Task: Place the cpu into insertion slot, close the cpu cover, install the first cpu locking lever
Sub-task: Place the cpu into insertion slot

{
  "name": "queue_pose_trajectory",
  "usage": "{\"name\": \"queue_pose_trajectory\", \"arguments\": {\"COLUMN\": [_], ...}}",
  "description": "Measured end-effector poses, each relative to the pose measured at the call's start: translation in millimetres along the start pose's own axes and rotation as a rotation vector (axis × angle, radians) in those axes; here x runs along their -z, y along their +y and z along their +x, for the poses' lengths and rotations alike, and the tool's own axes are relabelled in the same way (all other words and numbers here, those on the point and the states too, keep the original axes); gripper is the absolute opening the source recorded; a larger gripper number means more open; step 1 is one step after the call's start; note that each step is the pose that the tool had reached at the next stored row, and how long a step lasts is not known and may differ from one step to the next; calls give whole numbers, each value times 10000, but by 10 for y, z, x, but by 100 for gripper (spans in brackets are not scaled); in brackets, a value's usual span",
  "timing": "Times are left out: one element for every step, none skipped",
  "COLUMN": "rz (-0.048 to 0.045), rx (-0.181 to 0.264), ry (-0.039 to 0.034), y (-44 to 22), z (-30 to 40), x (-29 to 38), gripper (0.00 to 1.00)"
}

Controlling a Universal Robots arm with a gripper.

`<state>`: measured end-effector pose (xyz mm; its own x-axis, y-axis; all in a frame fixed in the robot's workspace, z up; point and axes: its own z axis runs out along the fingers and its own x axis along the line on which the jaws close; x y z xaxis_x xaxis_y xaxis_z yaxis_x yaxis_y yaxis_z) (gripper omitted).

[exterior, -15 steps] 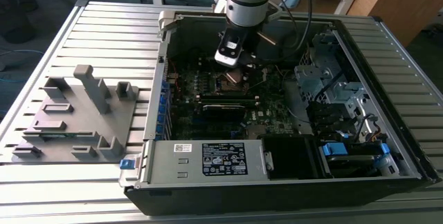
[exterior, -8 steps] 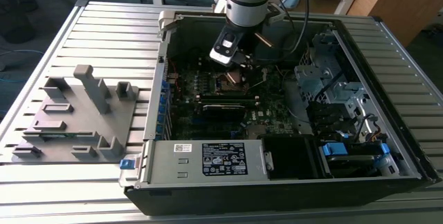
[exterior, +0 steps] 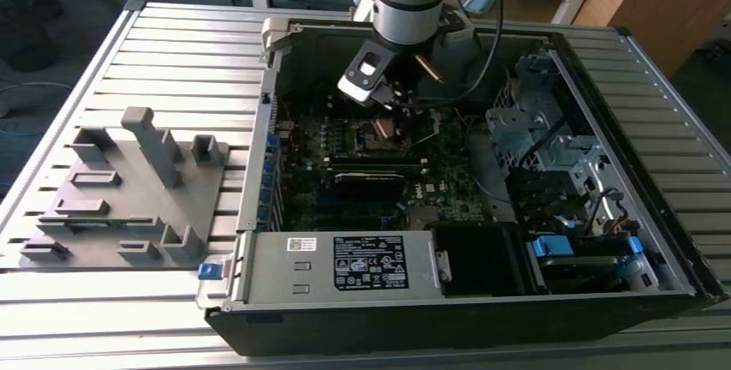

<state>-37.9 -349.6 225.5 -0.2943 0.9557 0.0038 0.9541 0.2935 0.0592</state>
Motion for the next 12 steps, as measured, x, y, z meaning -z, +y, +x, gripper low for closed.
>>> {"name": "queue_pose_trajectory", "arguments": {"rz": [-1,-2,-2,-3,-3,-3,-4,-5,-5,-6,-6,-6], "rx": [-179,-370,-548,-729,-896,-1011,-1093,-1190,-1299,-1413,-1538,-1680], "ry": [-10,-22,-33,-43,-53,-60,-65,-70,-77,-84,-91,-100], "y": [0,0,0,0,0,0,-1,0,0,0,0,-1], "z": [0,0,0,0,0,0,0,0,0,0,0,0], "x": [-1,-2,-3,-4,-4,-4,-5,-5,-5,-6,-7,-7], "gripper": [54,54,54,54,54,54,54,54,54,54,54,54]}}
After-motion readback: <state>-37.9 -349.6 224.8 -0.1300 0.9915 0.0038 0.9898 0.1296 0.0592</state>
